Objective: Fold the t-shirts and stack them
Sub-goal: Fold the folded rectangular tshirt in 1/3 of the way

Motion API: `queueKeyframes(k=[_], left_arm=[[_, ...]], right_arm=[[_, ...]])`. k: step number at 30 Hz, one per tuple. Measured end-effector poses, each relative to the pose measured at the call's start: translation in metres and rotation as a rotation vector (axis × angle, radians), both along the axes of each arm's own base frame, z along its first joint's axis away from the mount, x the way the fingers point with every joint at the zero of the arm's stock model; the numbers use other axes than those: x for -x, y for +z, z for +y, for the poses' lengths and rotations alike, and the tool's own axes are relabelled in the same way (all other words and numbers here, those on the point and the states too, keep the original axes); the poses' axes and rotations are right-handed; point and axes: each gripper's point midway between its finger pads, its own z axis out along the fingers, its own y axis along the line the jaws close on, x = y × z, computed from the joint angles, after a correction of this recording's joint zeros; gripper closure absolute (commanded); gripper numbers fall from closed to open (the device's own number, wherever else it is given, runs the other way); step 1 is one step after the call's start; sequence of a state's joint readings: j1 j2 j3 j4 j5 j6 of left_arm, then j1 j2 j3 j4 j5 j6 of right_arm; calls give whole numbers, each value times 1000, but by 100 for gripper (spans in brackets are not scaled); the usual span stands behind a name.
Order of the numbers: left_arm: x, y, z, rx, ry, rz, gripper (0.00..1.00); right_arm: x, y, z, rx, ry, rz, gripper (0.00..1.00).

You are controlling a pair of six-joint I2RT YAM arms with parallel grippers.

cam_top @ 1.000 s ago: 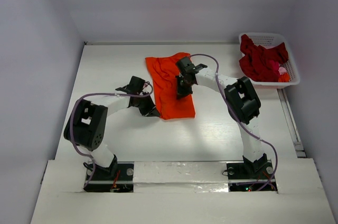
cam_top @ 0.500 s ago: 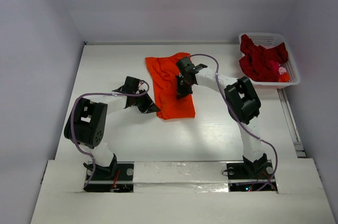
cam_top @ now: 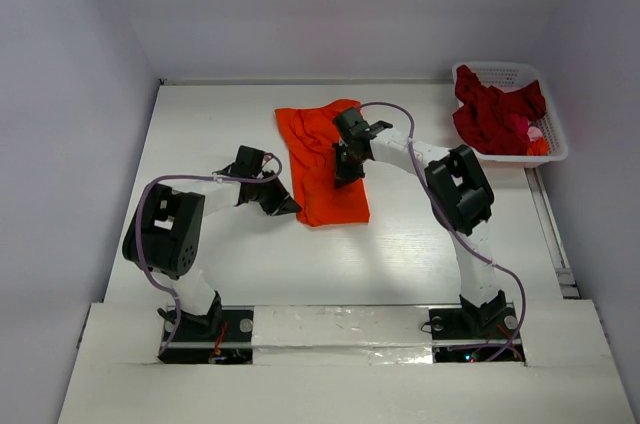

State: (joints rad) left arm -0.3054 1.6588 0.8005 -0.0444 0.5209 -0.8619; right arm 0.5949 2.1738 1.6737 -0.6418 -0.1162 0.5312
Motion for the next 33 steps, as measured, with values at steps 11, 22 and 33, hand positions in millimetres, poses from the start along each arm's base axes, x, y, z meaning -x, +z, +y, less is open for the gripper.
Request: queueKeyframes(k=[11, 22, 33], left_arm=[[7, -15, 6, -28, 15, 25, 100], [1, -15, 3, -16, 20, 12, 100], [-3, -10, 2, -27, 20, 13, 100]], right_arm=[[0, 0, 0, 0, 0, 0, 100], [0, 0, 0, 0, 0, 0, 100], [0, 0, 0, -1, 0, 0, 100]])
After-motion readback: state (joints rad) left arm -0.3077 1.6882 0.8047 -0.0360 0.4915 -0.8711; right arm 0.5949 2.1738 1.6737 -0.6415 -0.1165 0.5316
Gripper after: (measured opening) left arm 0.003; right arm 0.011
